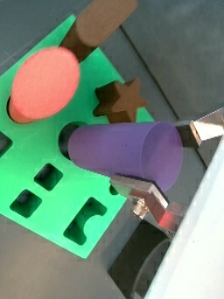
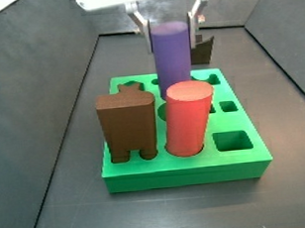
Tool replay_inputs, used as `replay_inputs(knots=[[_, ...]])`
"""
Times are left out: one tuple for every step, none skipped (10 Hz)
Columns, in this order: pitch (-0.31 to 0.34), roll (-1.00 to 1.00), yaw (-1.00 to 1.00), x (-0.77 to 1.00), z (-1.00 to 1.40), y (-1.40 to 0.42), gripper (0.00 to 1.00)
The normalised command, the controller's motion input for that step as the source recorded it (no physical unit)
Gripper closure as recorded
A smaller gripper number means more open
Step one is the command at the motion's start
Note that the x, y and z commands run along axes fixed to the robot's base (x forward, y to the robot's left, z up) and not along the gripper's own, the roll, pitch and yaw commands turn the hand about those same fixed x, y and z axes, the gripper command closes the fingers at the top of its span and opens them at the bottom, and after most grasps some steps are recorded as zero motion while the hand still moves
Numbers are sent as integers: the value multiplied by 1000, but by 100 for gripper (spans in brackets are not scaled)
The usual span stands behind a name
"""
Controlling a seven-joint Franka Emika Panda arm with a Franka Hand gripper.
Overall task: Pick up the round object. Move up. Move to above the board. Insert the round object.
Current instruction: Insert the round object.
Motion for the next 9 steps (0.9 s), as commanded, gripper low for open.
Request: replay_inputs(knots=[[-31, 97, 0, 114, -337, 0, 100], [0, 0, 0, 14, -103, 0, 100], [-9, -10, 0, 0, 0, 0, 100], [0, 0, 0, 0, -103, 0, 100], [-34, 60, 0, 0, -283, 0, 100], [-49, 70, 0, 0, -320, 0, 100], [-89, 21, 0, 0, -400, 0, 100], [-99, 9, 0, 0, -431, 0, 100], [-116, 1, 0, 0, -446, 0, 100]])
